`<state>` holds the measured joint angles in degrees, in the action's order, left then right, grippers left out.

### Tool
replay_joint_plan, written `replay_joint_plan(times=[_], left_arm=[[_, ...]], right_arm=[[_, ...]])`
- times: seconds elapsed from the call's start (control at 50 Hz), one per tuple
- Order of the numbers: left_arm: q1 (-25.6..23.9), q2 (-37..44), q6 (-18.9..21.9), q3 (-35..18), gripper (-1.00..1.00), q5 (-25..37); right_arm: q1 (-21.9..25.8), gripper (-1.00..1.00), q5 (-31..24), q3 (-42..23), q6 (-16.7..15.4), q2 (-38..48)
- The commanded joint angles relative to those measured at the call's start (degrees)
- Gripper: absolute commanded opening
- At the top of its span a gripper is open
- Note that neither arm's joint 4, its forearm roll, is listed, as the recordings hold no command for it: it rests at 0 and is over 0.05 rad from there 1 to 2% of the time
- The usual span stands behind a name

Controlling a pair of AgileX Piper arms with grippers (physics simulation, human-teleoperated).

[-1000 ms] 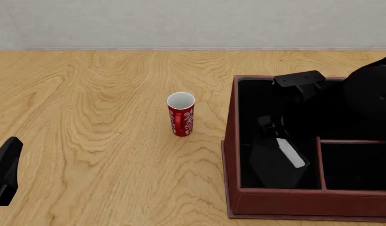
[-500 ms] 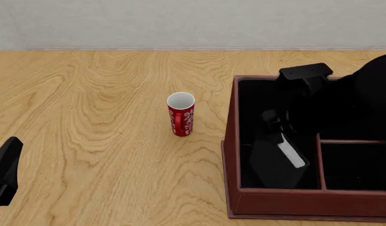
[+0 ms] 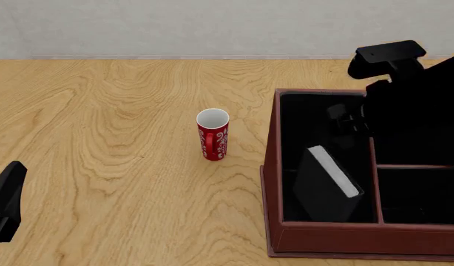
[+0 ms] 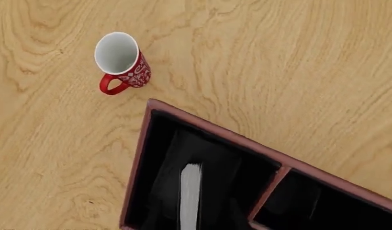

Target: Pick up the book and place it in the left compartment of the caddy.

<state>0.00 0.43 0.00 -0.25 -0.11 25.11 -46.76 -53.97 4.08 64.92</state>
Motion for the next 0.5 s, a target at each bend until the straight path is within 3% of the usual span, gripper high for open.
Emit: replay_joint_plan(times=[0.02,0.26,0.5], left_arm=[[0.0,0.0,0.0,0.0,1.00,0.0],[0.0,0.0,0.0,0.0,1.00,0.0],[0.0,0.0,0.0,0.0,1.00,0.0]], right_arm=[[-0.5,1.00,-3.1,-3.4,-2.0,-3.2],[-1.9,1.00,-7.4,-7.8,-4.8,-8.5],[-2.4,1.00,-9.9,-10.3,-5.3,-12.5]])
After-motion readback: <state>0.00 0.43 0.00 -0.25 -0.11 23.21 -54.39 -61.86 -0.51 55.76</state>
